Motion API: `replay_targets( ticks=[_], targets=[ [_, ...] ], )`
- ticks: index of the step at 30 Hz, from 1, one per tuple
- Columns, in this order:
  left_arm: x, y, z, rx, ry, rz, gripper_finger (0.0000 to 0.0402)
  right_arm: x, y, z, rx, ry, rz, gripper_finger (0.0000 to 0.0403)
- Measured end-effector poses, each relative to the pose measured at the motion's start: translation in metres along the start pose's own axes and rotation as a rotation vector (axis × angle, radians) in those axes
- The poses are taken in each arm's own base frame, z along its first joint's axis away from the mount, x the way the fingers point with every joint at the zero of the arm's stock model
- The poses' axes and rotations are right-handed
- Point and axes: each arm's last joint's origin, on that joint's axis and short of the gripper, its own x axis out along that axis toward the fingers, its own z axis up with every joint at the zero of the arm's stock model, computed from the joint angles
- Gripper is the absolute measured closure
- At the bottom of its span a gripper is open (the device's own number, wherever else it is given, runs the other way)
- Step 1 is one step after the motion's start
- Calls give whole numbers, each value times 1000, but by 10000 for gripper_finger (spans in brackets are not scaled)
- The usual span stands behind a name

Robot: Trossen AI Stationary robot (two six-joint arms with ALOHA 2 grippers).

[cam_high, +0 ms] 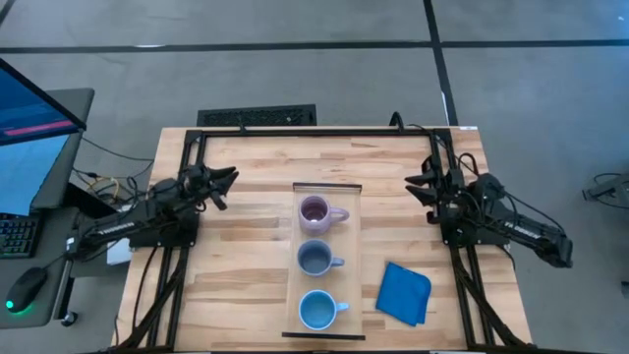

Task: Stack small to large cups/mugs on shelf
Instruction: Return to Home Position

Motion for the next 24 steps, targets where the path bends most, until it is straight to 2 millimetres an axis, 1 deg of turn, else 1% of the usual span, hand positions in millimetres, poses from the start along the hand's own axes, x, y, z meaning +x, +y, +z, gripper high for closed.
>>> replay_targets(
  ticks=[16, 24],
  targets=[
    [0, 1, 0, 14, -7, 28, 297, 0, -2, -5, -51, 51, -23, 276],
    [0, 1, 0, 87, -4, 27, 297, -2, -6, -12, -14, 123, -85, 276]
  ],
)
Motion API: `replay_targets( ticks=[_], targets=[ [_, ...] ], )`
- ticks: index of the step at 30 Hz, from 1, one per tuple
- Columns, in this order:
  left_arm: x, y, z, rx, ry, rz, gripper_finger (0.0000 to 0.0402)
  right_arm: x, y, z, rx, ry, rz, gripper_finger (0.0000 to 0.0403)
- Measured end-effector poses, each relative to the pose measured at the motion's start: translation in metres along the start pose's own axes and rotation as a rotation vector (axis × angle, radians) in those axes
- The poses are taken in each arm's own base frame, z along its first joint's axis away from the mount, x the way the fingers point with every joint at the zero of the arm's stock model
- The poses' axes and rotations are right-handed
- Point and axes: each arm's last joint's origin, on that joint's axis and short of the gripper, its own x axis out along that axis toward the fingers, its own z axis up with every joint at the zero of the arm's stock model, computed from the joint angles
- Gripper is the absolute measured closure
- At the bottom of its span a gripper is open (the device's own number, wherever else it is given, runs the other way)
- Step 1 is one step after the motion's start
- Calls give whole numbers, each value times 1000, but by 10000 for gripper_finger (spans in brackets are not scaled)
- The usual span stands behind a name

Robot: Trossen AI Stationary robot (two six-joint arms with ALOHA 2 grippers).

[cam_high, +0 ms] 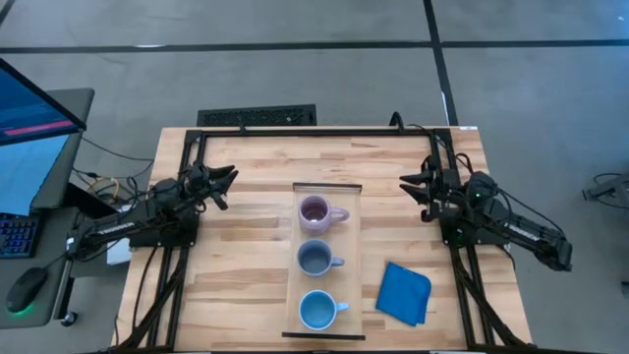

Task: Stack small to large cups/mugs on shelf
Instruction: Return to Home Position

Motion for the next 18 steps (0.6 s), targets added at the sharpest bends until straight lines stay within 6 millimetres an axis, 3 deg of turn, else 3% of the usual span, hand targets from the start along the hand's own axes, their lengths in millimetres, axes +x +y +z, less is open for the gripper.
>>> replay_targets(
  ticks=[18],
  targets=[
    [7, -1, -12, 307, 136, -64, 297, -2, -6, -13, -35, 129, -88, 276]
  ],
)
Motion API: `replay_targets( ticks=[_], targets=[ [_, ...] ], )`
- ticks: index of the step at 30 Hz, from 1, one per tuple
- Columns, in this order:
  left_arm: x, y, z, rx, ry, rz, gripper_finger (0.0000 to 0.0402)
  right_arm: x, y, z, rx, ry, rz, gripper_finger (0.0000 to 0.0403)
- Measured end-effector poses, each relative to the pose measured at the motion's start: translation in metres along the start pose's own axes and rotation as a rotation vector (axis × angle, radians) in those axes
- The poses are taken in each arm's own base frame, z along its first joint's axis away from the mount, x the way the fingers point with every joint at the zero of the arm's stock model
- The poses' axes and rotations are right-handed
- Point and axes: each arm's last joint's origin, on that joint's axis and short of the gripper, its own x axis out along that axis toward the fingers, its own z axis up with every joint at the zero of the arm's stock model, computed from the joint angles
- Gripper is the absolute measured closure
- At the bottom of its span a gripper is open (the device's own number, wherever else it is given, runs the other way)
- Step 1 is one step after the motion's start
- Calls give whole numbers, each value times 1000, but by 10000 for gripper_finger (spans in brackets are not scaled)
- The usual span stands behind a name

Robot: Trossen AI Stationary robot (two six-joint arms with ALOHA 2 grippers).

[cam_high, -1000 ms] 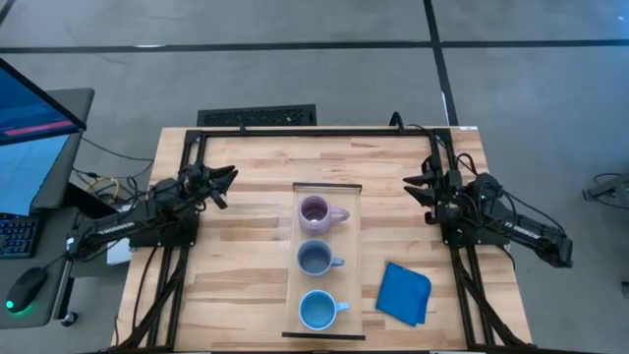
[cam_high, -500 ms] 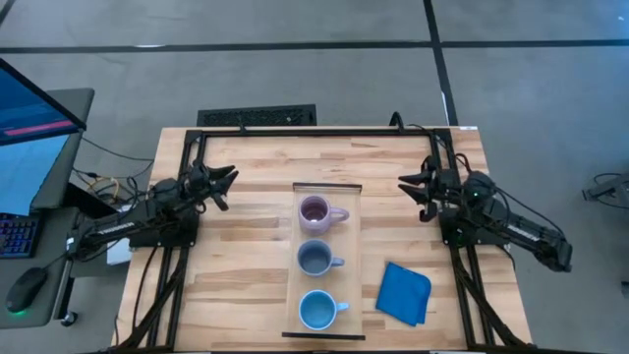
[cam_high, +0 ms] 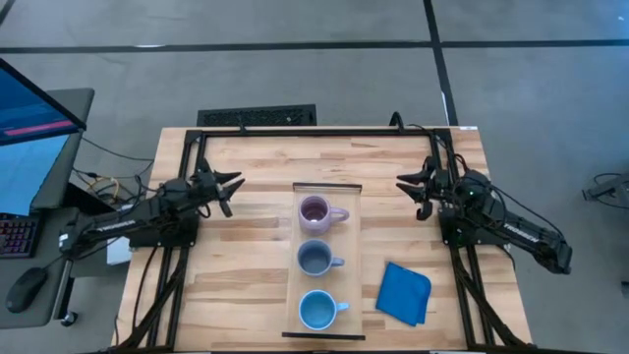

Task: Stack small to large cups/mugs on shelf
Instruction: Return to Home Position

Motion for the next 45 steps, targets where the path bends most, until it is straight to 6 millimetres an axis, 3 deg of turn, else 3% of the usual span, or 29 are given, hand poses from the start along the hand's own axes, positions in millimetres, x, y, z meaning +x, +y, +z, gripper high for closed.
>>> replay_targets(
  ticks=[20, 31, 45],
  targets=[
    [1, -2, -3, -30, 27, -51, 297, 4, -2, -6, 0, 71, -21, 276],
    [-7, -1, 7, -16, -94, -102, 297, 5, -2, -7, 4, 80, -20, 276],
    [-7, -1, 7, -95, -94, -106, 297, 5, -2, -7, 13, 80, -20, 276]
  ],
)
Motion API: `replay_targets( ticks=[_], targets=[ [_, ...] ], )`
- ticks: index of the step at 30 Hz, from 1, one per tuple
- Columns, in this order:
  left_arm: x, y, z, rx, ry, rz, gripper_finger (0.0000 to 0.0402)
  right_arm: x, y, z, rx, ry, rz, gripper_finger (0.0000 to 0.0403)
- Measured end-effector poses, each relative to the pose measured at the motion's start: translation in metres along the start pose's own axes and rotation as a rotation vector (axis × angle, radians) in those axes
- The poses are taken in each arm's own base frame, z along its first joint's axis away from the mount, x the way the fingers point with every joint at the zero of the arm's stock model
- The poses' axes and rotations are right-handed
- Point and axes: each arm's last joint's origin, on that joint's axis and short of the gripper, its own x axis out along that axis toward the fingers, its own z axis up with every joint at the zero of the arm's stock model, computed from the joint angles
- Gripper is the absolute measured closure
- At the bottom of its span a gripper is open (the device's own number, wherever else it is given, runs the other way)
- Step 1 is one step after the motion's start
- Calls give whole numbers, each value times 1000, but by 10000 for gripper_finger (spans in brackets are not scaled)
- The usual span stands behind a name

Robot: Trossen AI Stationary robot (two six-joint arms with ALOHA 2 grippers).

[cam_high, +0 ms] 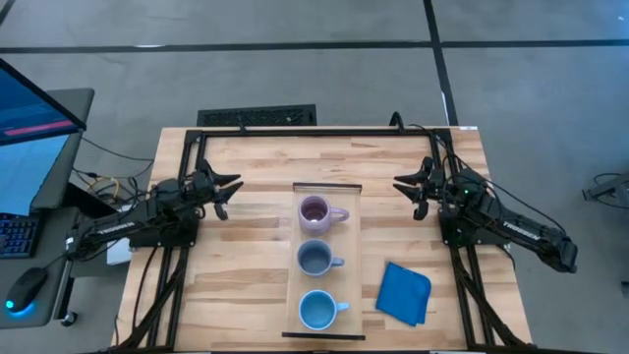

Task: Stack small to large cups/mugs on shelf
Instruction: Return to Home Position

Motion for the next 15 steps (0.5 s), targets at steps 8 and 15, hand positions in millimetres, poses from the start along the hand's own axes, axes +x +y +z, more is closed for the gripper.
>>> replay_targets(
  ticks=[8, 15],
  targets=[
    [0, 0, 0, -17, 0, 0, 297, 0, 0, 0, 0, 0, 0, 276],
    [0, 0, 0, -18, 0, 1, 297, 0, 0, 0, -1, 0, 0, 276]
  ],
)
